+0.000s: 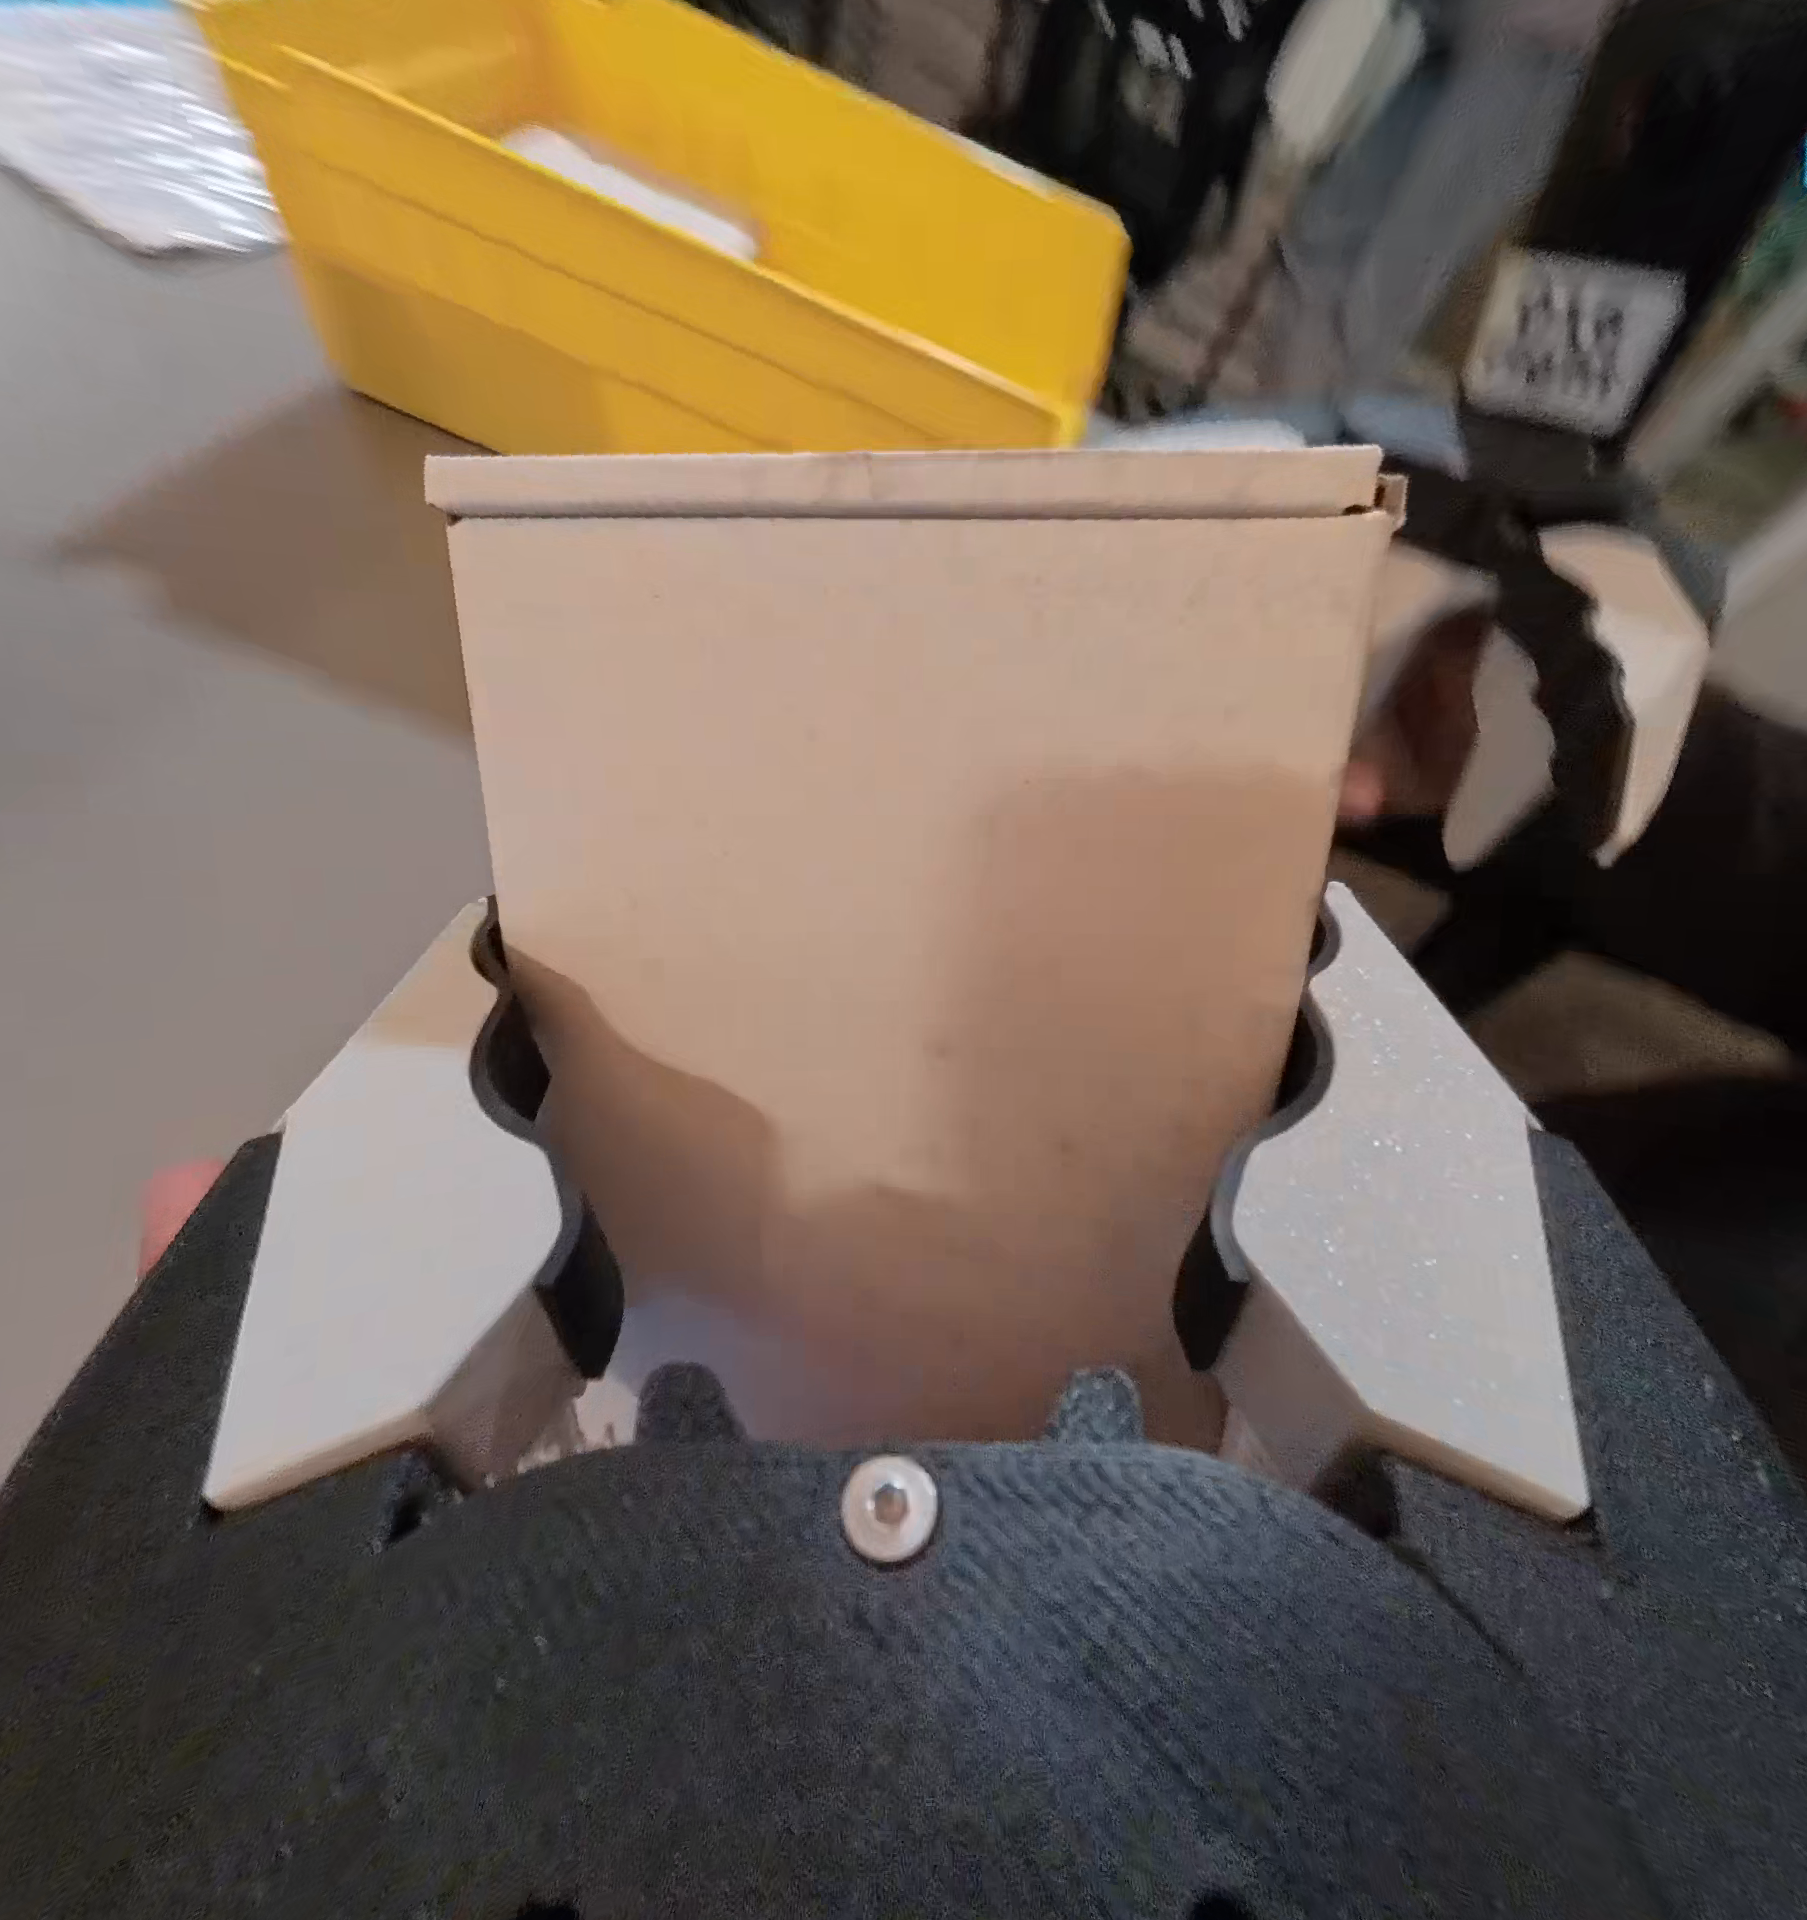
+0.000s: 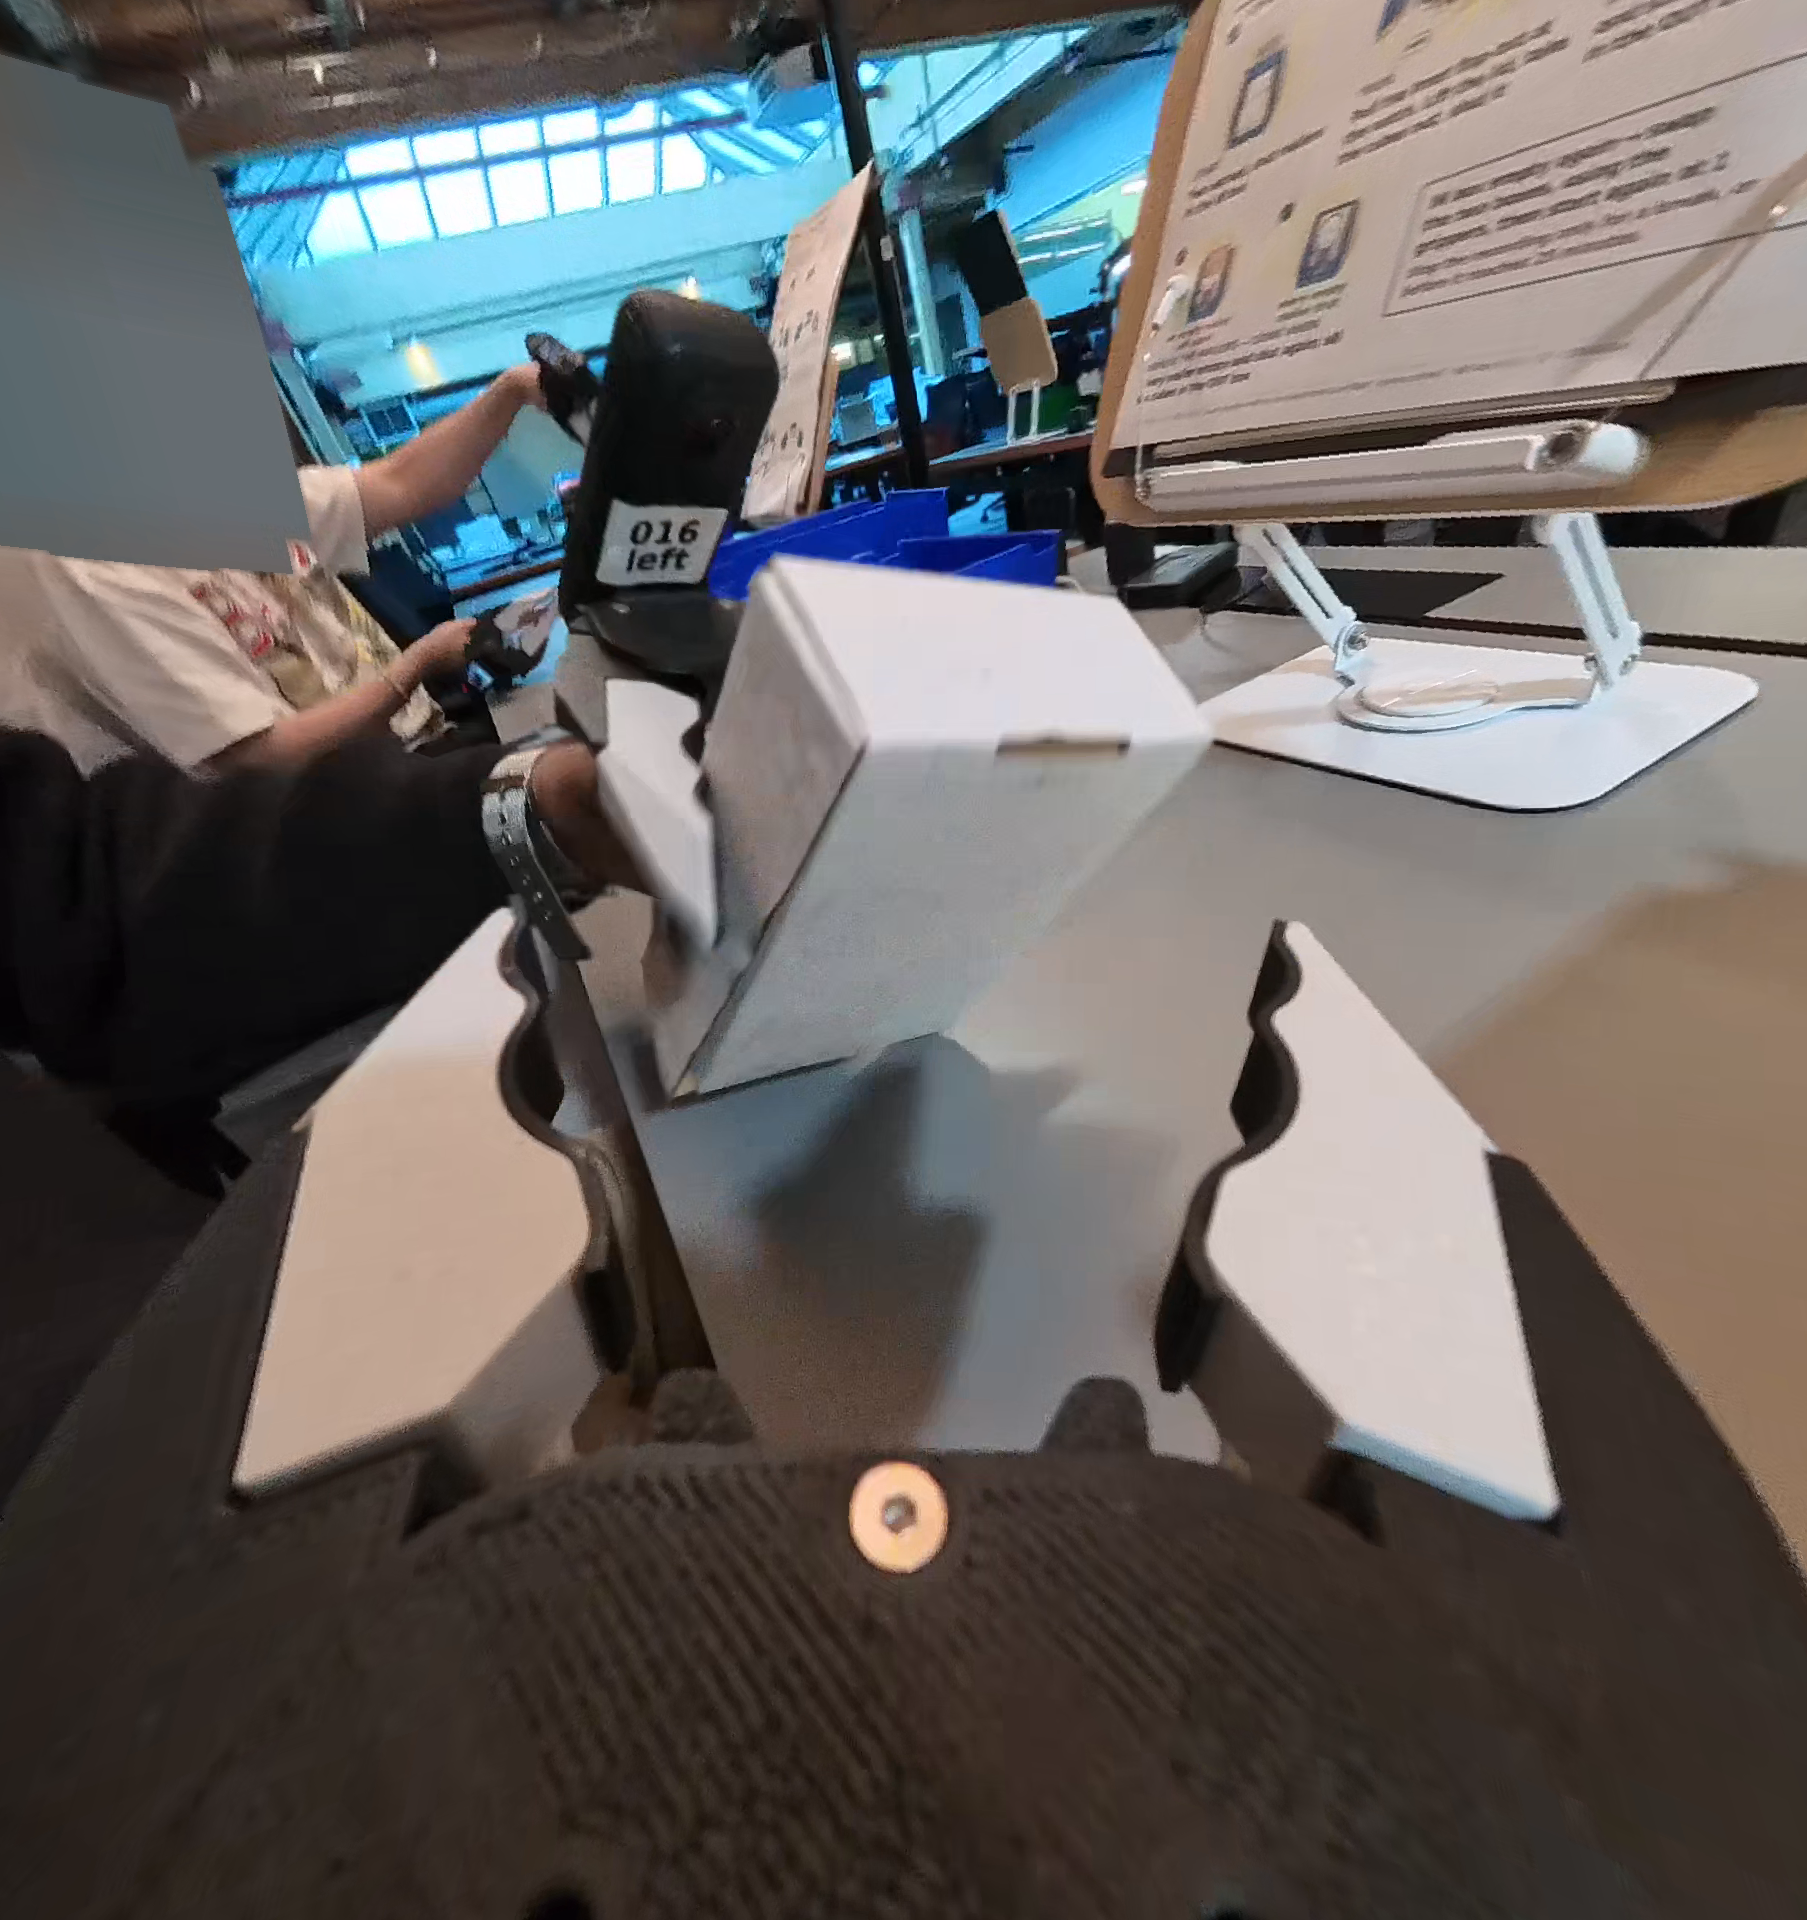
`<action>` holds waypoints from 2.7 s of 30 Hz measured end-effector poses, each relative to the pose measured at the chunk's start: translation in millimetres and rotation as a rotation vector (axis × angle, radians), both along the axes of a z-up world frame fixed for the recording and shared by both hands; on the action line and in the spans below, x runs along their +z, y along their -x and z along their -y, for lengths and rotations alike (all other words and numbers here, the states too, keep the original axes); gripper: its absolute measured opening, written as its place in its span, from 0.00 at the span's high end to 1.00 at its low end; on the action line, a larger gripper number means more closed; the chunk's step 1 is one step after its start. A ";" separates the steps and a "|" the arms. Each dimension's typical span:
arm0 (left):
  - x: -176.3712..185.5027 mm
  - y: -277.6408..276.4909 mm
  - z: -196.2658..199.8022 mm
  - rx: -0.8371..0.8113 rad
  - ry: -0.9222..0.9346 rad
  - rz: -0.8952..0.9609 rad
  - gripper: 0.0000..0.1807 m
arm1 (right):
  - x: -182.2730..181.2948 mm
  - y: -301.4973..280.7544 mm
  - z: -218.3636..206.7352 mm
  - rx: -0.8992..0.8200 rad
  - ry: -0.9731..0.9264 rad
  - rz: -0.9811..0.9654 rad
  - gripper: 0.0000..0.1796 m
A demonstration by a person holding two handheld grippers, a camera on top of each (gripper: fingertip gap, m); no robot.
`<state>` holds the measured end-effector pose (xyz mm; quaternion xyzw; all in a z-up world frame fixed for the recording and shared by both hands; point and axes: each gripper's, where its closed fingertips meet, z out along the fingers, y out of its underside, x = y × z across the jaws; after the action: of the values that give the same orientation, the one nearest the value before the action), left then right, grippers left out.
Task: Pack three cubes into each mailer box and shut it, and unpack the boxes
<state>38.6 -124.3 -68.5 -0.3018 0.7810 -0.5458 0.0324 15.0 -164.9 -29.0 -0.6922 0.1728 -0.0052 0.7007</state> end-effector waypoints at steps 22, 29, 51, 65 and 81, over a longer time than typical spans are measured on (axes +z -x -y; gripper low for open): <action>68.1 -14.7 16.6 0.181 0.597 -0.191 0.22 | -32.4 26.5 -55.8 0.125 0.105 -0.165 0.33; 61.7 -12.0 17.1 0.172 0.562 -0.179 0.22 | -42.3 29.4 -57.7 0.137 0.176 -0.161 0.35; -40.9 -21.7 -42.8 0.178 -0.847 0.364 0.21 | -28.6 -17.1 -11.1 0.005 -0.052 -0.385 0.48; -34.2 4.6 8.9 0.044 -0.931 0.575 0.21 | -60.3 9.6 -29.6 0.154 0.086 -0.554 0.59; 47.9 63.3 -32.3 0.203 -0.343 0.313 0.37 | 31.4 -38.2 62.6 -0.060 -0.145 -0.500 0.61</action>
<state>-24.7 -92.0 -20.6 -0.2808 0.8133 -0.4394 0.2581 53.2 -227.5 2.4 -0.6145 0.3611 0.1577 0.6834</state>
